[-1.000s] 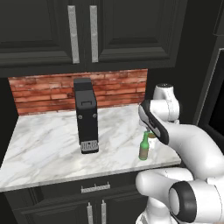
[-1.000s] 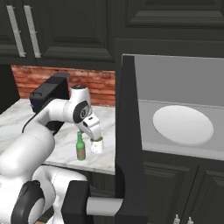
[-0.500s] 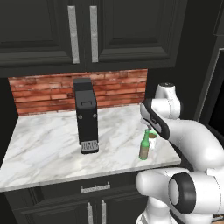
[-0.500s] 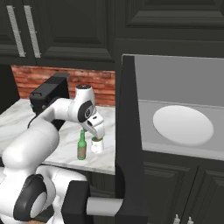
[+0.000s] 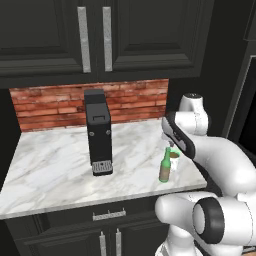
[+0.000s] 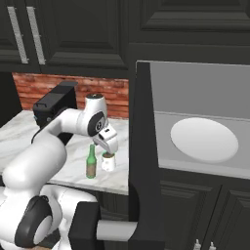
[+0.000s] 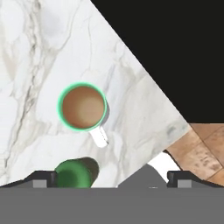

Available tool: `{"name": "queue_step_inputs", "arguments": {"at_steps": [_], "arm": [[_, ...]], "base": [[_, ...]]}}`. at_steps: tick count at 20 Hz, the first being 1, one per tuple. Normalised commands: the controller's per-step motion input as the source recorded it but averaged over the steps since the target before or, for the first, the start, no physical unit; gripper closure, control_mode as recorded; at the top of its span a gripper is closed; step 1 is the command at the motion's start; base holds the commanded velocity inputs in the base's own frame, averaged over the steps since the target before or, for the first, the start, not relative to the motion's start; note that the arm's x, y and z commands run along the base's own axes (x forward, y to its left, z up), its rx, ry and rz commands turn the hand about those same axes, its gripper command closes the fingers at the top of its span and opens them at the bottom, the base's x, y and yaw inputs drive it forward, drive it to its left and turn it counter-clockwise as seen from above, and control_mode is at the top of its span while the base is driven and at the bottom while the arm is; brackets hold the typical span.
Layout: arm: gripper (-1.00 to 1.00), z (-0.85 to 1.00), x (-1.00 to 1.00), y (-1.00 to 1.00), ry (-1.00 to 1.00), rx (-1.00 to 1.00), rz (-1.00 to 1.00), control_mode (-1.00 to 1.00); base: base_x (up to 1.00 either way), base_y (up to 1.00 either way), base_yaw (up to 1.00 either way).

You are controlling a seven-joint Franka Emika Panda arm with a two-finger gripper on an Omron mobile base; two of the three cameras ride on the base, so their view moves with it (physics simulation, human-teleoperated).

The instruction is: Place the microwavable item in the microwave. Then, close the microwave door and press the start button.

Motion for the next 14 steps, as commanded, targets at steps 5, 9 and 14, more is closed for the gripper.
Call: {"name": "queue_step_inputs", "arguments": {"at_steps": [5,9,14], "arm": [[-1.0,0.03,-0.05,-0.09,-0.03,0.0,0.0,-1.0],[-1.0,-0.21,0.17,0.0,0.05,0.0,0.03,-1.0],[-1.0,-0.42,0.28,0.02,0.05,0.0,0.07,-1.0]], "base": [[0.0,0.0,0.0],[0.0,0.0,0.0],[0.0,0.0,0.0]]}}
